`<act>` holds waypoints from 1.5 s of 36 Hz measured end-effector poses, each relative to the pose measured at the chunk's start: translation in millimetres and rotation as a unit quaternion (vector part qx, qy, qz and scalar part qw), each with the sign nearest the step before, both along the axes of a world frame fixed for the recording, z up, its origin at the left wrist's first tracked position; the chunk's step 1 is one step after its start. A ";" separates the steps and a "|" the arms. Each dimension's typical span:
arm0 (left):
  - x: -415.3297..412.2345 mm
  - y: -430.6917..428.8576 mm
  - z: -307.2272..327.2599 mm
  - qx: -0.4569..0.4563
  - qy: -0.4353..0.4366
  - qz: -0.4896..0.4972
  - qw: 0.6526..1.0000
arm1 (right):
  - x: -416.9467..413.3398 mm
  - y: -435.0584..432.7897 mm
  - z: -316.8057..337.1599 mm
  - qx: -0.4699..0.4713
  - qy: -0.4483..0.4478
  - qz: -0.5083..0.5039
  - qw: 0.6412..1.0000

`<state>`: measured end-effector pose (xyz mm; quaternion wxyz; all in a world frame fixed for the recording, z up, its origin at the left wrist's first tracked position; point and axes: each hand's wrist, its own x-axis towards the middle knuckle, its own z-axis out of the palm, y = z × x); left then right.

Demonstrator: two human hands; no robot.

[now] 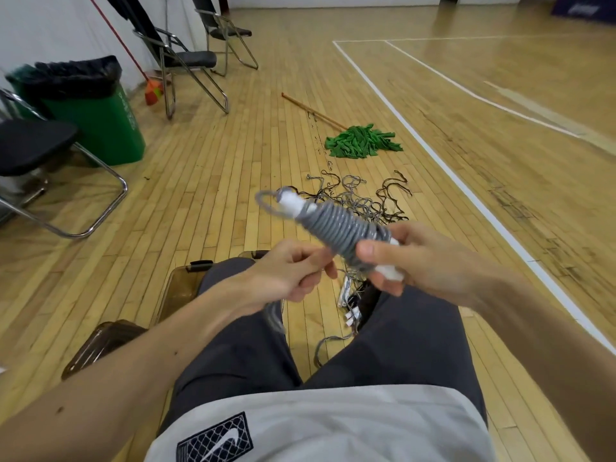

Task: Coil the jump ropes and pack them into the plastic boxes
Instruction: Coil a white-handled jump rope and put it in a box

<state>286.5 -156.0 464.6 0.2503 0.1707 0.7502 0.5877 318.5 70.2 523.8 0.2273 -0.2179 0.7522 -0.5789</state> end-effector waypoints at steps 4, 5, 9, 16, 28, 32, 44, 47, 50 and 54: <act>9.2 13.4 6.5 -0.006 -0.011 0.004 1.000 | -9.0 -0.9 -8.3 0.044 0.003 -0.090 0.995; 10.7 16.0 6.4 -0.021 -0.006 0.000 1.000 | -11.1 -2.0 -12.3 0.057 0.006 -0.104 0.993; 13.6 21.6 6.5 -0.074 0.022 -0.012 0.997 | -18.3 -1.6 -27.2 0.078 0.014 -0.163 0.983; 16.3 23.9 8.0 -0.231 0.152 -0.063 0.959 | -28.4 -1.0 -45.3 0.098 0.028 -0.217 0.971; -0.5 18.0 49.9 -0.353 0.361 -0.080 0.859 | -33.8 -4.6 -37.3 0.362 0.064 -0.091 0.926; -19.5 14.1 68.0 -0.299 0.347 -0.100 0.883 | -33.4 -12.3 -23.8 0.375 0.060 0.008 0.925; -46.0 -8.1 43.5 -0.061 0.126 0.050 0.989 | -36.8 -33.7 -22.9 0.066 -0.056 0.176 0.981; -49.7 -11.2 30.2 -0.040 0.128 0.075 0.988 | -47.7 -36.2 -32.5 0.014 -0.111 0.138 0.984; -57.4 -28.2 10.3 -0.011 0.055 0.116 0.992 | -60.4 -40.9 -43.1 -0.007 -0.138 0.123 0.983; -67.5 -60.2 -39.2 0.057 -0.124 0.147 0.980 | -83.9 -44.8 -55.0 -0.036 -0.184 0.064 0.980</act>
